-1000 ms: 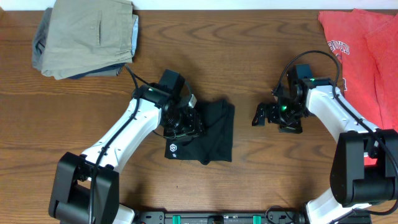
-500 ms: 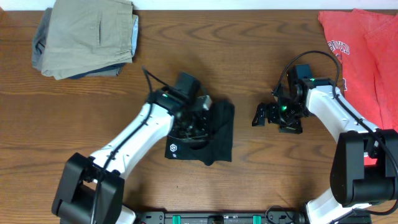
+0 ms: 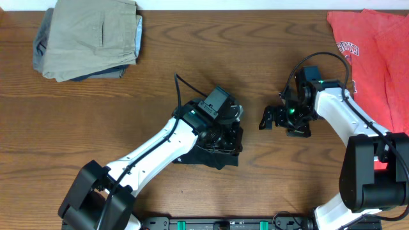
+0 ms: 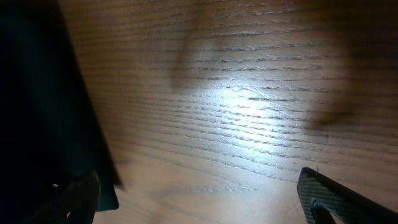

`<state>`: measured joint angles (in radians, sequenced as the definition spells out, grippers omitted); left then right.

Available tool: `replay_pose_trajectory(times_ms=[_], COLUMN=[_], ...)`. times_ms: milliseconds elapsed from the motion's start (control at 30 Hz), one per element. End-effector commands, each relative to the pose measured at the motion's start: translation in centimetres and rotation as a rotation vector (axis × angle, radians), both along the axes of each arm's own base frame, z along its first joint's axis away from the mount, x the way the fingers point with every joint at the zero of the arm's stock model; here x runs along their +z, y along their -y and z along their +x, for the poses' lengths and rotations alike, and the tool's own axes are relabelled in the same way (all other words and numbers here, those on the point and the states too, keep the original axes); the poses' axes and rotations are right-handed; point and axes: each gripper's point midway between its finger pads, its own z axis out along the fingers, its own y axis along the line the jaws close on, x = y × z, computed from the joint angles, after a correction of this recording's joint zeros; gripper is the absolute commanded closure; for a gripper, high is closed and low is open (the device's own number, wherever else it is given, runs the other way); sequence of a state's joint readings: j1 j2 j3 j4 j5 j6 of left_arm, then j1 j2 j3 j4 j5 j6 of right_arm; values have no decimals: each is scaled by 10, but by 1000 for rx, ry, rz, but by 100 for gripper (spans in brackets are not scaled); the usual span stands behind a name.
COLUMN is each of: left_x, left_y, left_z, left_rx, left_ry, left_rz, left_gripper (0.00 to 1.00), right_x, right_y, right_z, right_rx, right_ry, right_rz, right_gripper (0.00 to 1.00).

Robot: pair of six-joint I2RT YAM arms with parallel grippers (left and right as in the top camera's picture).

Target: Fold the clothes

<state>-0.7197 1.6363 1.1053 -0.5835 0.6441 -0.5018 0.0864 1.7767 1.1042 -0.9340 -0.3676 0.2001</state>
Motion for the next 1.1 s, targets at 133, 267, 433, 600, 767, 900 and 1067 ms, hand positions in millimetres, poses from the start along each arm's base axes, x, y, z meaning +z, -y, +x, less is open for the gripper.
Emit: replay_pose_trajectory(times_ms=[133,267,433,600,767,900,1067], left_x=[0,2,14,49,67,48,19], left_y=[13,23,32,14,-47,-97,-108], left_z=[-4,-11,-13,12,46,63,68], left_rx=[-24,-43,-65,-1,184,333,362], left_ry=[22,24,58,142,150,120,59], left_rz=[-25,-41,-74,-131,-85,60,132], left_gripper=[62,58,64,65,65,76,81], right_x=[5,5,5,4,4,5,8], right_y=[-4,-4,-4,-1,-1,-3,-13], right_z=[3,4,4,4,5,8,11], right_rx=[20,20,20,20,18,18,19], right_ry=[21,22,24,21,27,40,54], right_rz=[13,13,13,-2,-2,11,65], right_gripper=[1,1,1,1,1,1,23])
